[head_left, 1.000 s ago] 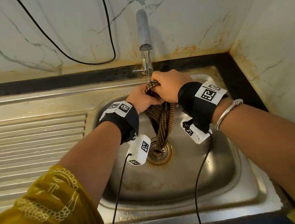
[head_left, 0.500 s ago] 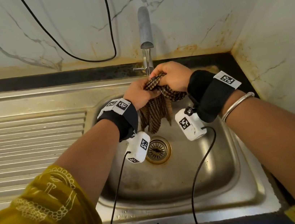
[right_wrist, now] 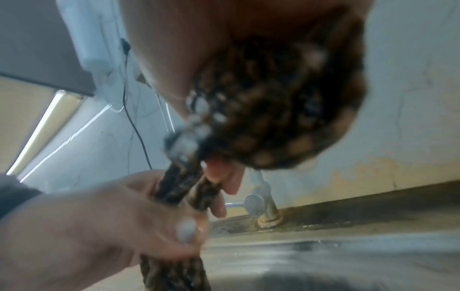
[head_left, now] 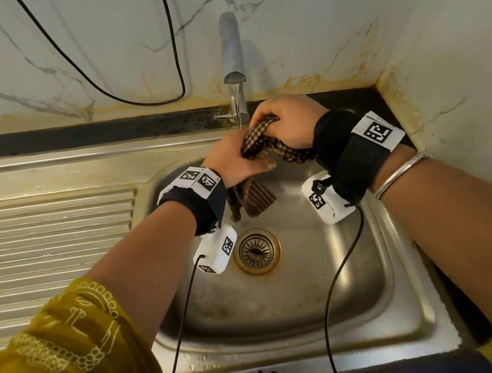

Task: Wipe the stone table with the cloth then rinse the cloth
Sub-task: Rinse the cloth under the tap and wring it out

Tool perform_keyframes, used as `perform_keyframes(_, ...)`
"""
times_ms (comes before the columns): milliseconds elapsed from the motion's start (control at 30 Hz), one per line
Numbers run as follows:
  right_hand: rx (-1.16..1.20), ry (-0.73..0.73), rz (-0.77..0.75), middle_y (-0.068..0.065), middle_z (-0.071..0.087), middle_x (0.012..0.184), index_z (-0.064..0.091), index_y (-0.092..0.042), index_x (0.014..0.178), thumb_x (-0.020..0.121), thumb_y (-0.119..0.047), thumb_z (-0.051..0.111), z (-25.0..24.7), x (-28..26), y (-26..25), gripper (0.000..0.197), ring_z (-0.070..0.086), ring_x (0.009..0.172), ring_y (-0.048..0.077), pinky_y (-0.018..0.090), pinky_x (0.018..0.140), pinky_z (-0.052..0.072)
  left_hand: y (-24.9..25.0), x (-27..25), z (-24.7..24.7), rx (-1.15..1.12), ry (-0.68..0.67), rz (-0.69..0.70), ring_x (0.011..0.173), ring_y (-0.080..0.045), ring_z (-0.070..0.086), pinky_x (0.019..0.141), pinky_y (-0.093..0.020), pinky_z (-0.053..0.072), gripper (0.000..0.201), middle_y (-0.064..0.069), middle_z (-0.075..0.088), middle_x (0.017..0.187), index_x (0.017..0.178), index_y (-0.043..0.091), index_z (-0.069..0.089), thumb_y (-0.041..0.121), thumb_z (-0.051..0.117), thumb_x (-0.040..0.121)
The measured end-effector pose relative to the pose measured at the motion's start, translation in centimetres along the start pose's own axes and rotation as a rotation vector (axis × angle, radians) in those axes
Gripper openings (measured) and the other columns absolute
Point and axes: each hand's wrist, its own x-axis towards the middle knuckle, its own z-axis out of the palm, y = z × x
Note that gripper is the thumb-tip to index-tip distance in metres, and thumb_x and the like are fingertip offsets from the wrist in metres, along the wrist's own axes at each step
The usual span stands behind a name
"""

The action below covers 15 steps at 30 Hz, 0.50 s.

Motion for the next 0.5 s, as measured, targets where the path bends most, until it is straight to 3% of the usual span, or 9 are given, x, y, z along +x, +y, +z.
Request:
perform_keyframes(100,0.04,-0.005,-0.011,0.002,0.066,0.11,0.066,-0.017,0.108,0.093,-0.016,0.049,0.1,-0.1,-0.2,0.022,0.058,0.1,0.017,0.025,0.085,0.041,0.1,0.3,-0.1,0.192,0.129,0.044,0.085,-0.028,0.061,0.072,-0.028,0.041,0.005,-0.008,0.065,0.084,0.087,0.015,0.061,0.019,0.06,0.086)
perform_keyframes(200,0.096,0.054,0.0,0.003,0.063,0.097,0.064,-0.009,0.104,0.094,-0.018,0.049,0.4,-0.2,-0.6,0.021,0.057,0.093,0.019,0.028,0.082,0.042,-0.2,0.7,-0.2,0.175,0.146,0.009,0.086,-0.028,0.062,0.072,-0.03,0.044,0.008,-0.009,0.066,0.084,0.078,0.014,0.059,0.016,0.057,0.086)
perform_keyframes(300,0.314,0.172,-0.001,-0.005,0.054,0.07,0.063,-0.013,0.084,0.09,-0.018,0.055,0.5,-0.7,-0.6,0.012,0.051,0.072,0.012,0.025,0.069,0.038,-0.9,0.5,-0.5,0.117,0.161,-0.046,0.08,-0.022,0.062,0.072,-0.028,0.046,0.013,-0.003,0.066,0.077,0.071,0.017,0.063,0.025,0.067,0.082)
perform_keyframes(400,0.408,0.29,0.001,-0.002,0.054,0.066,0.06,-0.016,0.074,0.088,-0.02,0.058,0.3,-1.2,0.1,0.015,0.05,0.067,0.011,0.028,0.071,0.041,-1.2,0.5,-0.5,0.088,0.172,-0.043,0.073,-0.016,0.059,0.068,-0.024,0.042,0.025,0.004,0.061,0.068,0.06,0.031,0.054,0.032,0.072,0.077)
perform_keyframes(500,0.427,0.375,0.016,-0.003,0.047,0.059,0.049,-0.023,0.06,0.088,-0.021,0.058,0.0,-1.6,0.6,0.029,0.045,0.062,0.011,0.029,0.067,0.039,-0.6,0.6,-0.6,0.094,0.158,-0.054,0.068,-0.014,0.057,0.064,-0.024,0.04,0.028,0.012,0.057,0.061,0.058,0.031,0.052,0.038,0.075,0.073)
